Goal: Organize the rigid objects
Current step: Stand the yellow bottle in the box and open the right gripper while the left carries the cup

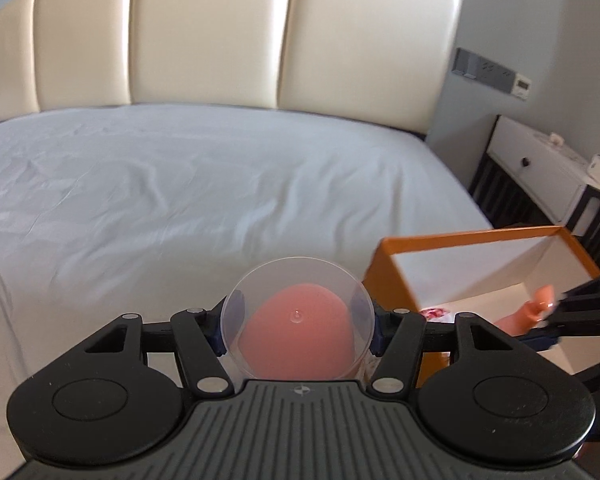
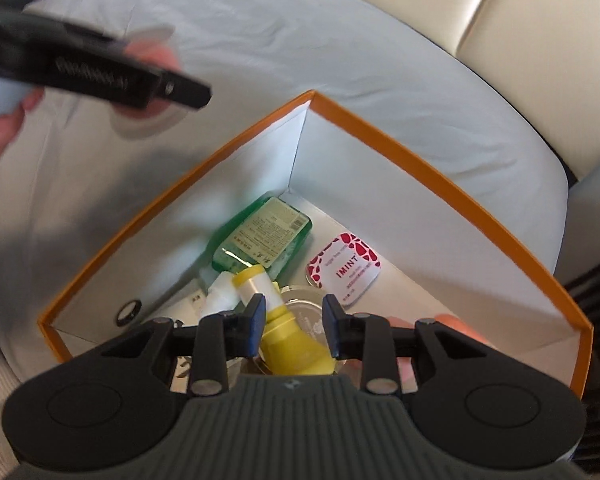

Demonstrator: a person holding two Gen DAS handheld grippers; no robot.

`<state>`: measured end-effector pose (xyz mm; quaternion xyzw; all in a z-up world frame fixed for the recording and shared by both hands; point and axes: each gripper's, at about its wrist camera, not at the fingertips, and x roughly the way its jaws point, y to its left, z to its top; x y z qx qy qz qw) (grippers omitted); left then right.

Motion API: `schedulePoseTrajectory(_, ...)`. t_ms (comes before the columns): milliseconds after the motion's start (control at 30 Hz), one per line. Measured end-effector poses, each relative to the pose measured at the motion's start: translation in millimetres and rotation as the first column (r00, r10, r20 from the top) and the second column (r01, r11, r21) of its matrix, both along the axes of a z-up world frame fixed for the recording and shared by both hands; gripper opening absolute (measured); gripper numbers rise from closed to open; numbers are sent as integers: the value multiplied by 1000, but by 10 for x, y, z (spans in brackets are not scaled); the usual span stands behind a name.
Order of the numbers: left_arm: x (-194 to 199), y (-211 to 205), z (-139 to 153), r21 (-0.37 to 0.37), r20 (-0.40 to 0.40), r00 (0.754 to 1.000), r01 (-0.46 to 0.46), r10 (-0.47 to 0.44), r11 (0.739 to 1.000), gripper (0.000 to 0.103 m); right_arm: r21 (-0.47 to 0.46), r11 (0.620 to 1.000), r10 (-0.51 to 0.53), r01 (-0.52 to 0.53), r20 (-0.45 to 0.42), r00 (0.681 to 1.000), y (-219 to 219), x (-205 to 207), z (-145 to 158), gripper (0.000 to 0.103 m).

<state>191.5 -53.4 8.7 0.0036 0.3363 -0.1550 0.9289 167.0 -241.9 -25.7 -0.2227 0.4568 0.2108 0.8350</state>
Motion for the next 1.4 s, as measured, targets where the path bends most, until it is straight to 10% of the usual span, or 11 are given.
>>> schedulePoseTrajectory(433,-120,-20,120,-58,47,997,56,-53,997,69,-154,983,102,-103,-15,995,346,81,-130,24)
schedulePoseTrajectory(667,-259,-156,260,-68,93,989,126,-119,990,69,1,999,-52,53,71,996,-25,-208,240,0)
schedulePoseTrajectory(933,-398,-556,359,-27,104,970,225,-221,974,69,246,932,-280,265,31,959,-681,-477,577,0)
schedulePoseTrajectory(1067,-413,-738,301,28,61,963,261,-262,965,69,205,954,-230,220,23,973,-594,-468,528,7)
schedulePoseTrajectory(1167,-442,-825,251,73,49,963,261,-265,962,69,176,970,-172,166,24,985,-445,-406,414,41)
schedulePoseTrajectory(1400,-333,-827,184,91,1,974,227,-228,970,69,253,936,-249,244,-12,968,-415,-67,125,46)
